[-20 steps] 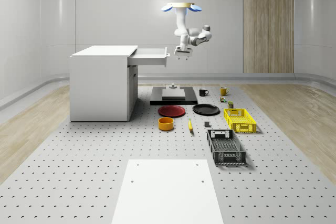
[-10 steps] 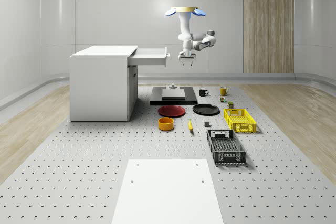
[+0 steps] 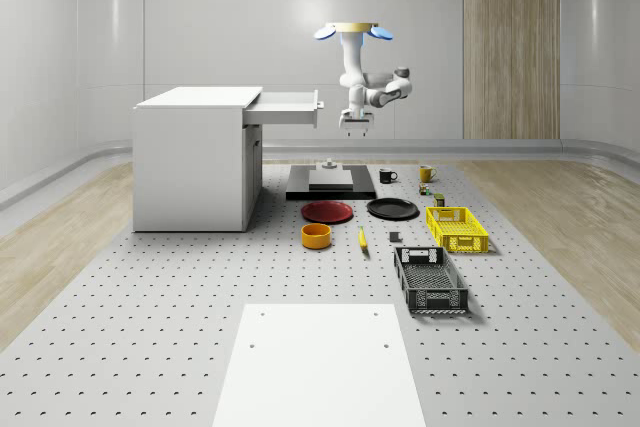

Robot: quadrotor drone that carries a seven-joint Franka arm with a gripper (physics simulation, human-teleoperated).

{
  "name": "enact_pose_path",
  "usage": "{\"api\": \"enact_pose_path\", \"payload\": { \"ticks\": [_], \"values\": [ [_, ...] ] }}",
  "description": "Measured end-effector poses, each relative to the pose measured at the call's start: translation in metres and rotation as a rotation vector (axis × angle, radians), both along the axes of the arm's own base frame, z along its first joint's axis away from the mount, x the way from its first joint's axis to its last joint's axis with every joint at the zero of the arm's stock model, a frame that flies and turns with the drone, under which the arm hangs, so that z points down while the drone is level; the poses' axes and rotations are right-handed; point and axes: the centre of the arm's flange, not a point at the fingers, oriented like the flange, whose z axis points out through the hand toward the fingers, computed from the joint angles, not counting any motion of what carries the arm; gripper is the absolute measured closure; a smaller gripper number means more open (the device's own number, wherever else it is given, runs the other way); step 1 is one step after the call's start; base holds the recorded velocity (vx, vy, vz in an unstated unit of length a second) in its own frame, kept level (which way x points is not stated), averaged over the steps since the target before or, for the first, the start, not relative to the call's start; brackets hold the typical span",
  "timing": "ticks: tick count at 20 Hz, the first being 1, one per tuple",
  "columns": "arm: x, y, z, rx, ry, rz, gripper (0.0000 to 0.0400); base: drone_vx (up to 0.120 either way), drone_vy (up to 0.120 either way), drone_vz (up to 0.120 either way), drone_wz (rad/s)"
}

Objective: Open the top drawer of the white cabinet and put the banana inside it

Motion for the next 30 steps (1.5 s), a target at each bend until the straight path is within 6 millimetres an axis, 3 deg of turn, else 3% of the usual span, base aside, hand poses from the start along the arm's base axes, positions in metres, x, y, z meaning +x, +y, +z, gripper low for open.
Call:
{"api": "enact_pose_path", "payload": {
  "ticks": [30],
  "values": [
    [0.0, 0.0002, 0.0, 0.002, 0.0, 0.0, 0.0, 0.12, 0.0, -0.12, 0.0]
  ]
}}
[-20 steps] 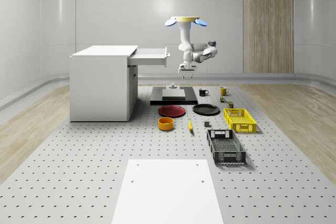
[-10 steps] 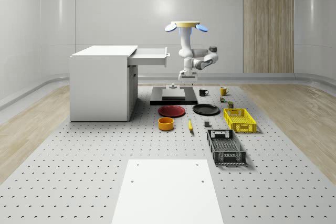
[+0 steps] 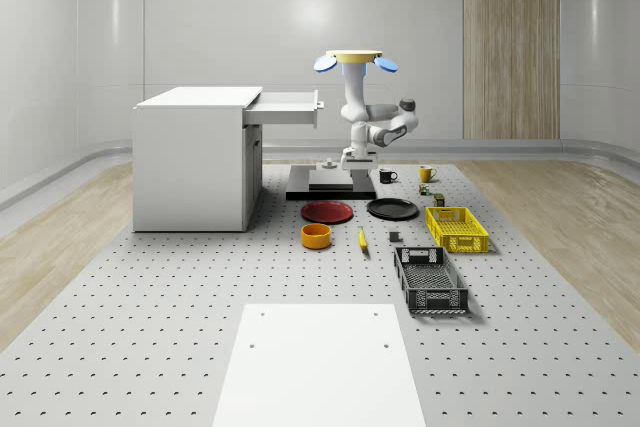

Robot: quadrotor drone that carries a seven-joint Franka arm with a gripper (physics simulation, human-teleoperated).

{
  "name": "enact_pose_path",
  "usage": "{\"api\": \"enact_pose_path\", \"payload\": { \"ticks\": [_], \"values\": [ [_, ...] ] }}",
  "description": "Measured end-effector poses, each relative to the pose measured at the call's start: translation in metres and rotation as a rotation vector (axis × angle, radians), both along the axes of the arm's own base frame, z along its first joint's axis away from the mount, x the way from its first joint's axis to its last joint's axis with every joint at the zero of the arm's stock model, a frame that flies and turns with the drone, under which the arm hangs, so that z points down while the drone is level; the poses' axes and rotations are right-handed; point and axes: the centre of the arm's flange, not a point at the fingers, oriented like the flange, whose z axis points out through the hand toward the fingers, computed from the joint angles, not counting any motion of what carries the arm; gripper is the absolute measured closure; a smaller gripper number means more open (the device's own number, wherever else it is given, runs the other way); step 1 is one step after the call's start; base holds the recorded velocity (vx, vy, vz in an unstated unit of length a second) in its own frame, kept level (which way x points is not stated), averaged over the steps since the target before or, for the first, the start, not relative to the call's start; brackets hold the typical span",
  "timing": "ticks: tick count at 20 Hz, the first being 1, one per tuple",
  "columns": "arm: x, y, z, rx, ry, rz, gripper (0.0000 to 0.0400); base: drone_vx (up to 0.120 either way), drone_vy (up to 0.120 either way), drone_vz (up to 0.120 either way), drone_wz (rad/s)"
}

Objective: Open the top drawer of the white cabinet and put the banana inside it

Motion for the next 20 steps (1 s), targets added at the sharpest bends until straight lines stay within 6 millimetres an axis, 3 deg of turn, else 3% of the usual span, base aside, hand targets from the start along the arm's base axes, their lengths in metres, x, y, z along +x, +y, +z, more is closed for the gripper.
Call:
{"api": "enact_pose_path", "payload": {
  "ticks": [11, 13, 18, 20],
  "values": [
    [0.0, 0.0, 0.0, 0.0, 0.0, 0.0, 0.0, 0.12, 0.0, -0.12, 0.0],
    [0.0, 0.0, 0.0, 0.0, 0.0, 0.0, 0.0, 0.12, 0.02, 0.0, 0.0],
    [0.0, 0.0, 0.0, 0.0, 0.0, 0.0, 0.0, 0.0, 0.12, 0.0, 0.0],
    [0.0, 0.0, 0.0, 0.0, 0.0, 0.0, 0.0, 0.12, 0.12, 0.0, 0.0]
  ]
}}
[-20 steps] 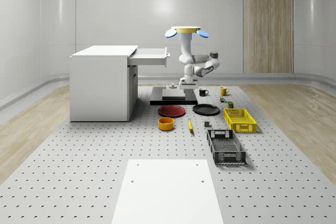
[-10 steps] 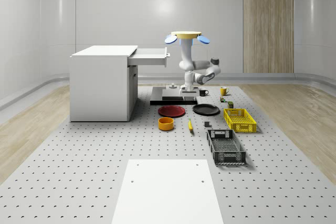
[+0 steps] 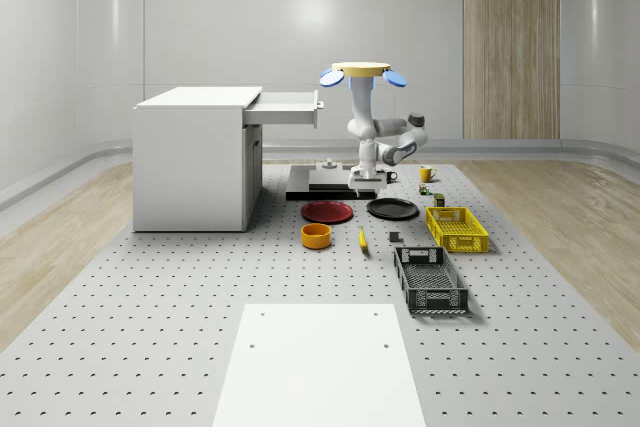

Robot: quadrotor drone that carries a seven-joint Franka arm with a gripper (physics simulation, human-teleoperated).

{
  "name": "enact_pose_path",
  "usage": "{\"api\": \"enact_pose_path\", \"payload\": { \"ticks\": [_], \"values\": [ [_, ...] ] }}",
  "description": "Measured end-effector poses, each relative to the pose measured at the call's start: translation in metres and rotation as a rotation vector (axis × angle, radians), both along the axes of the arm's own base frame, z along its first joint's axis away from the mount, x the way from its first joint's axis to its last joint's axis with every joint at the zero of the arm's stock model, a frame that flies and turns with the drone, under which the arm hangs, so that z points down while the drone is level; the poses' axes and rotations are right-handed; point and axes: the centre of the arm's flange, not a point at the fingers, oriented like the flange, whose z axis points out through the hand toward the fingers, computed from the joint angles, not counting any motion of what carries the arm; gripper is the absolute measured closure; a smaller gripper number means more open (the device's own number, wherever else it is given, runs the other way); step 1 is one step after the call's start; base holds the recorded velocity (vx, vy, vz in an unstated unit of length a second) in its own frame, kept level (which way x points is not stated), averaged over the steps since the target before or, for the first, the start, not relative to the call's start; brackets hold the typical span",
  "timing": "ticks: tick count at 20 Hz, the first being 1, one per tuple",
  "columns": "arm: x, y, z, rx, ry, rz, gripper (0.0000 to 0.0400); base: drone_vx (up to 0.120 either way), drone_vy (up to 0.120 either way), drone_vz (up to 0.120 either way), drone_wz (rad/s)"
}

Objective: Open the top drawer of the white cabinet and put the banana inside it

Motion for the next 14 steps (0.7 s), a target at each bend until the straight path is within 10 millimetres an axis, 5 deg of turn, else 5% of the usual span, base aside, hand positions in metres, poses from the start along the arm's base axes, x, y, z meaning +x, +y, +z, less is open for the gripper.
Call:
{"api": "enact_pose_path", "payload": {
  "ticks": [4, 9, 14],
  "values": [
    [0.0, 0.0, 0.0, 0.0, 0.0, 0.0, 0.0, 0.09, 0.08, -0.01, 0.0],
    [0.0, 0.0, 0.0, 0.0, 0.0, 0.0, 0.0, 0.008, 0.0, -0.12, 0.0],
    [0.0, 0.0, 0.0, 0.0, 0.0, 0.0, 0.0, 0.08, 0.0, -0.12, 0.0]
  ]
}}
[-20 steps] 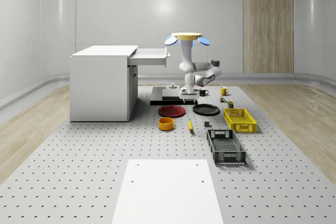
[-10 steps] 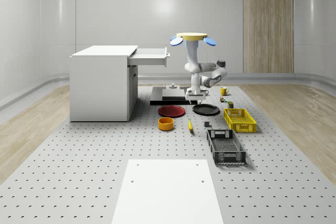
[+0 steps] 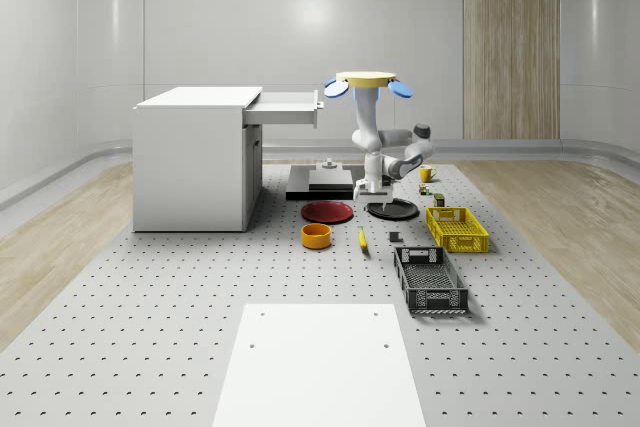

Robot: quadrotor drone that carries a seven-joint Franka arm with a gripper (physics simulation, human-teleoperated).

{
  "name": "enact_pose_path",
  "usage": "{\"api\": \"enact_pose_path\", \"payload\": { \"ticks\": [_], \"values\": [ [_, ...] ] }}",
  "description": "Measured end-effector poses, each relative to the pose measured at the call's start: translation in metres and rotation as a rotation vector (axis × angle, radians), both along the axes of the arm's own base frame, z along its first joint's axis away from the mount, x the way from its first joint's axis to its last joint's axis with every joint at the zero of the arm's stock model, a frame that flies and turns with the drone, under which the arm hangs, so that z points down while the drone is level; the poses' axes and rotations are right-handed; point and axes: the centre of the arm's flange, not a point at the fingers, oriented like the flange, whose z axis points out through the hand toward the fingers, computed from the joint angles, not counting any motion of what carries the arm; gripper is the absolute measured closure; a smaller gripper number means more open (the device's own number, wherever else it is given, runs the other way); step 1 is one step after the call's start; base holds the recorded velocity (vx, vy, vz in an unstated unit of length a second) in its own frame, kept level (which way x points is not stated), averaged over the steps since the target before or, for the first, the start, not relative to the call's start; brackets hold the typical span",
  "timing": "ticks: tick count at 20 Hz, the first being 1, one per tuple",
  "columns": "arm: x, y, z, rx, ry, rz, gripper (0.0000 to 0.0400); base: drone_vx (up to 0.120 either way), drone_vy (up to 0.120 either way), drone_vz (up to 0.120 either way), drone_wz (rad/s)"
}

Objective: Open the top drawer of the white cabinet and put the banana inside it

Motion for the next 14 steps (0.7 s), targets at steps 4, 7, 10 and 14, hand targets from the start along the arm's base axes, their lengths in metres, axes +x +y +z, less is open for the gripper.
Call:
{"api": "enact_pose_path", "payload": {
  "ticks": [4, 7, 10, 14],
  "values": [
    [0.0, 0.0, 0.0, 0.0, 0.0, 0.0, 0.0, 0.0, 0.0, -0.12, 0.0],
    [0.0, 0.0, 0.0, 0.0, 0.0, 0.0, 0.0, 0.0, 0.0, -0.12, 0.0],
    [0.0, 0.0, 0.0, 0.0, 0.0, 0.0, 0.0, 0.0, 0.0, -0.12, 0.0],
    [0.0, 0.0078, 0.0, 0.0, 0.0, 0.0, 0.0, 0.0, 0.0, 0.0, 0.0]
  ]
}}
